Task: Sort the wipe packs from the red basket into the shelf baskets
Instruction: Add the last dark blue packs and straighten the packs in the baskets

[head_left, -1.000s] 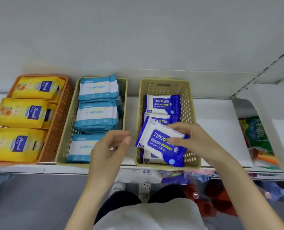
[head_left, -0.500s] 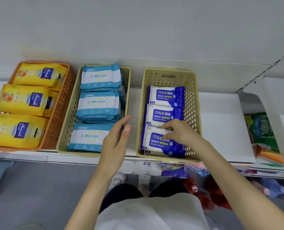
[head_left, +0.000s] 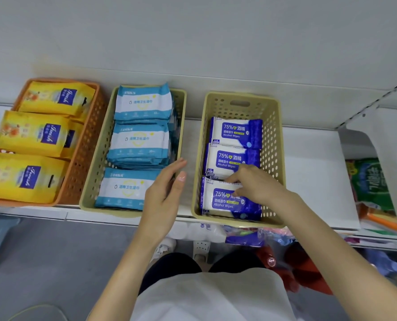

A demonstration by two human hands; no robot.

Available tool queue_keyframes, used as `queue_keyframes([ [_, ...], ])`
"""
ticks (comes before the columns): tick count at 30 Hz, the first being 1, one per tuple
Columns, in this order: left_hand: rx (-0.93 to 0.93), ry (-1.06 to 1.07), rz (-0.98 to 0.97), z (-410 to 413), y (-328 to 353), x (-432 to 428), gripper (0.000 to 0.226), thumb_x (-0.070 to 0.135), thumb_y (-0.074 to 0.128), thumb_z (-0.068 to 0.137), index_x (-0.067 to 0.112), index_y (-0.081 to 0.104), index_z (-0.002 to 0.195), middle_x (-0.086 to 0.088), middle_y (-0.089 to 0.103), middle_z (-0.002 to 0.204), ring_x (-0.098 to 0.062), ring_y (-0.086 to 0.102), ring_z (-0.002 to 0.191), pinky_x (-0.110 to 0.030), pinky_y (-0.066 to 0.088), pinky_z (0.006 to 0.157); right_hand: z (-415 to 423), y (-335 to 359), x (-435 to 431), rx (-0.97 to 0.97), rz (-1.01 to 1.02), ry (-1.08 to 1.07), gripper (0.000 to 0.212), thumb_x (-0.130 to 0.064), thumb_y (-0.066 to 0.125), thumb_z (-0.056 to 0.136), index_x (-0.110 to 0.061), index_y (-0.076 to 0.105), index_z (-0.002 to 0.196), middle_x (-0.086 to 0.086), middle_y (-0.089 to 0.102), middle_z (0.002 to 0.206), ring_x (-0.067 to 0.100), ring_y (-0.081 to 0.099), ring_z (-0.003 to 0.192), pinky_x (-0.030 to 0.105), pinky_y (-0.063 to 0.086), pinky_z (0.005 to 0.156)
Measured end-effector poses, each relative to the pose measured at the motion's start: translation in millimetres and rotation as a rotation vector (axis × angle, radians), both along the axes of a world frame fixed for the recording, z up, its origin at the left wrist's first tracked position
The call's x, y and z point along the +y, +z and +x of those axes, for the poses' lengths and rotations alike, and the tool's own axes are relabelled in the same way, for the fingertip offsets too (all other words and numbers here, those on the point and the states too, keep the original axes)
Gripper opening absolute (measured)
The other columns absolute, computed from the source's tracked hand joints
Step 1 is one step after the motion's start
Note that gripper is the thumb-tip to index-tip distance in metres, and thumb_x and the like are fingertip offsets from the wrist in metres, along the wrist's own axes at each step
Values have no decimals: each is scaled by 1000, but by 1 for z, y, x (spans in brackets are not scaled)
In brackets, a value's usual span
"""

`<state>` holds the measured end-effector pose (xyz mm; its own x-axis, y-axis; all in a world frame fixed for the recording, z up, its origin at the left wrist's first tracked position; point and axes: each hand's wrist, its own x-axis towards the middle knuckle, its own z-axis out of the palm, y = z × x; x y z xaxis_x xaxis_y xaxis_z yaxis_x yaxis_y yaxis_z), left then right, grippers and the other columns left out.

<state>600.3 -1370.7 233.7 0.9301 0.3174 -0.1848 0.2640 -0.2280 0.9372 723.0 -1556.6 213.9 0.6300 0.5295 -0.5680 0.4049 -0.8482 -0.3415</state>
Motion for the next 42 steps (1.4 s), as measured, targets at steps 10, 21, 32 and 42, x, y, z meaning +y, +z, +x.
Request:
queue_keyframes([
  [10,-23,20,-25,-1,3,-1,42,41,45,89,30,54,129,17,49,139,13,40,125,-2,32,95,12,-7,11,-58,269,-172,47,-32,42,100,-22,36,146,3,24,157,22,18,145,33,16,117],
  [21,-28,55,380,-7,9,65,47,40,34,97,23,44,139,7,39,148,-3,32,137,-22,27,113,7,-19,5,-24,193,-96,48,-40,31,101,-32,27,148,0,10,160,20,7,147,37,9,120],
  [32,216,-399,906,-39,-7,101,80,64,-7,89,24,26,150,0,21,158,-17,14,147,-35,16,118,-9,42,87,-139,798,-115,38,-18,46,99,-31,47,135,-12,46,140,-1,37,131,13,30,106],
  [42,227,-446,993,-34,-7,109,75,56,-11,89,26,18,152,0,18,159,-17,11,148,-26,10,115,0,19,168,-235,368,175,42,-30,39,101,-29,37,144,-2,21,158,19,8,147,40,10,119],
])
